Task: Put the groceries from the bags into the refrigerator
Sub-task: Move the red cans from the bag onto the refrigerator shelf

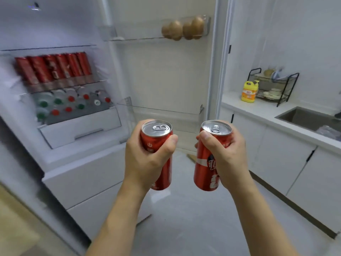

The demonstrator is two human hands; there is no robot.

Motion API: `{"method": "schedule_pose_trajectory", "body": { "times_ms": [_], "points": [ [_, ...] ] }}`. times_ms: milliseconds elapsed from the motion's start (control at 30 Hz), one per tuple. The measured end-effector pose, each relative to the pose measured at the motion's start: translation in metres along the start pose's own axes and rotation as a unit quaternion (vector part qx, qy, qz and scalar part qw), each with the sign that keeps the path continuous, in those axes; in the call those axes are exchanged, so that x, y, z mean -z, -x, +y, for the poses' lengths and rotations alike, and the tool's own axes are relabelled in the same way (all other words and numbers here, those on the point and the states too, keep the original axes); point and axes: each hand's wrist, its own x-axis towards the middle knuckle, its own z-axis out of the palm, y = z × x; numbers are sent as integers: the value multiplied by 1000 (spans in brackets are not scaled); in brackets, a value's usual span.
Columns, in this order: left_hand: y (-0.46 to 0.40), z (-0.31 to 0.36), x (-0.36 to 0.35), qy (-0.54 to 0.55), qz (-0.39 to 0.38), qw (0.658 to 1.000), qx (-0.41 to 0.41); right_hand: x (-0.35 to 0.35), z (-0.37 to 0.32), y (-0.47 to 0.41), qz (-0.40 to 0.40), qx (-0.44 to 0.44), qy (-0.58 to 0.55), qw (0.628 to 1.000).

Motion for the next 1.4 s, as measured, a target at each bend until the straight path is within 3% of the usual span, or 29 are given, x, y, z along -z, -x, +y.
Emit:
{"method": "schedule_pose_trajectory", "body": {
  "times_ms": [267,600,900,1400],
  "points": [
    [-20,-14,115,-55,118,992,-2,-123,4,-10,-110,12,-65,992],
    [-29,-47,205,-98,181,979,7,-230,25,-15,-175,3,-97,980],
    [-70,-95,244,-129,240,962,28,-306,62,-58,-236,-13,-103,966],
    [-182,-159,269,-166,275,947,16,-401,114,-170,-280,-9,-152,948]
  ]
}}
